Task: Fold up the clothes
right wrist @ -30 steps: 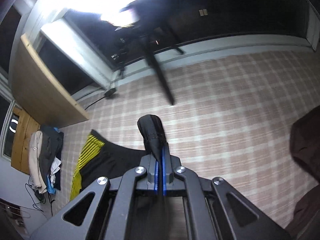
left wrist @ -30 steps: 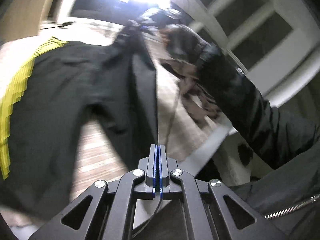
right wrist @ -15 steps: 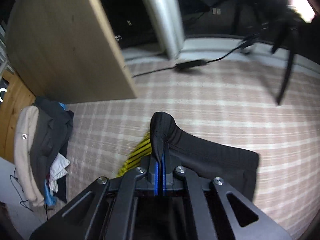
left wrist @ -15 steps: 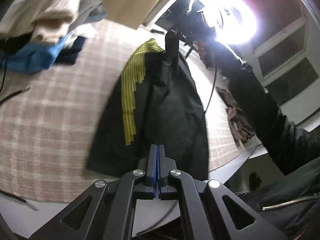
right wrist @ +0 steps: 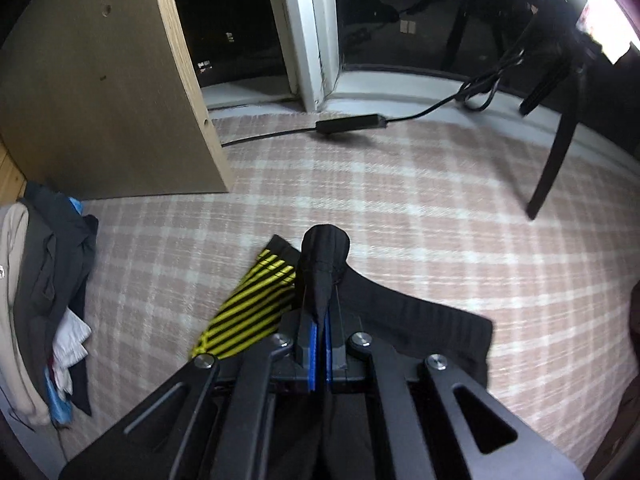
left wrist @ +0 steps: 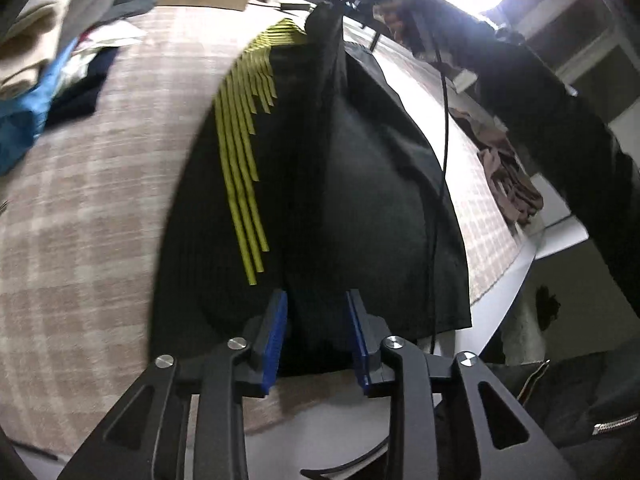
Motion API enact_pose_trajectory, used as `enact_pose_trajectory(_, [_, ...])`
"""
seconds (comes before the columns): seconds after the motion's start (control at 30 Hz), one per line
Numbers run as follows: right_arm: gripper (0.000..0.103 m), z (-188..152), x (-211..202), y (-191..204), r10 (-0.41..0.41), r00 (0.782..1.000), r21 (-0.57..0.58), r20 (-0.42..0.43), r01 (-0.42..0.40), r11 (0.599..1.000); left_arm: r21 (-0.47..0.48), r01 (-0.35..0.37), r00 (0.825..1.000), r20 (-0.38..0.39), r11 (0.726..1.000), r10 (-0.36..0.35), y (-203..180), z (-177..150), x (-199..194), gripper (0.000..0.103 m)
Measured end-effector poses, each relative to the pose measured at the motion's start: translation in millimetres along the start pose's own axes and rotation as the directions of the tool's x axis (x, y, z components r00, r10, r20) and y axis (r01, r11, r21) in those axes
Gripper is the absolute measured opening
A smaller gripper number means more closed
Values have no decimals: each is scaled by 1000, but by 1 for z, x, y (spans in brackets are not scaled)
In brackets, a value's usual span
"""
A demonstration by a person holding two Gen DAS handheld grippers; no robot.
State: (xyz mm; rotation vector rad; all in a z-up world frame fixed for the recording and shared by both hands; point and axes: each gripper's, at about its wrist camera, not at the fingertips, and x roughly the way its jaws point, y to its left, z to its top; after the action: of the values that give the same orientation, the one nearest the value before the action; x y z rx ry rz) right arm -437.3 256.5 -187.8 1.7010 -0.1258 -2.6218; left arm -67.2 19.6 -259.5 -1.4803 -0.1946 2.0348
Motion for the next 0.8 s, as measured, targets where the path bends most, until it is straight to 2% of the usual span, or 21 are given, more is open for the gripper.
enact_pose_trajectory(0.23, [3,-9,-2,-14,-7,1000,-68,5,7,998,13,-111,994,-13,994,111,-11,-1,21,31])
enact_pose_trajectory(0.27, [3,-10,0,-16,-4,1000,-70,0,4,998,13,-122,992,-11,992,122,-13,-1,24,30])
enact_pose_trajectory(0.3, [3,-11,3,-19,3,1000,-68,-5,-4,998,11,-120,993,-5,993,120,-15,-1,24,20])
enact_pose_trajectory(0.33, [3,-13,4,-22,12,1000,-63,-10,-12,998,8,-111,994,2,994,111,-16,0,22,3])
enact_pose_trajectory(0.37, [3,-14,5,-25,21,1000,-57,-11,-21,998,5,-101,995,9,995,101,-18,0,20,1])
enact_pose_trajectory(0.5, [3,-14,3,-38,62,998,-31,-11,-63,998,-9,-56,998,38,998,57,-23,2,11,2])
enact_pose_trajectory(0.67, [3,-8,-11,-42,101,995,-21,5,-101,995,-79,43,995,92,996,-36,-15,6,-20,2])
enact_pose_trajectory(0.73, [3,-4,-15,-35,109,994,-32,7,-109,994,-106,70,990,127,992,-57,-6,5,-42,2])
enact_pose_trajectory(0.8, [3,-1,-17,-25,112,994,-46,6,-112,993,-120,56,988,153,991,-37,3,5,-60,2])
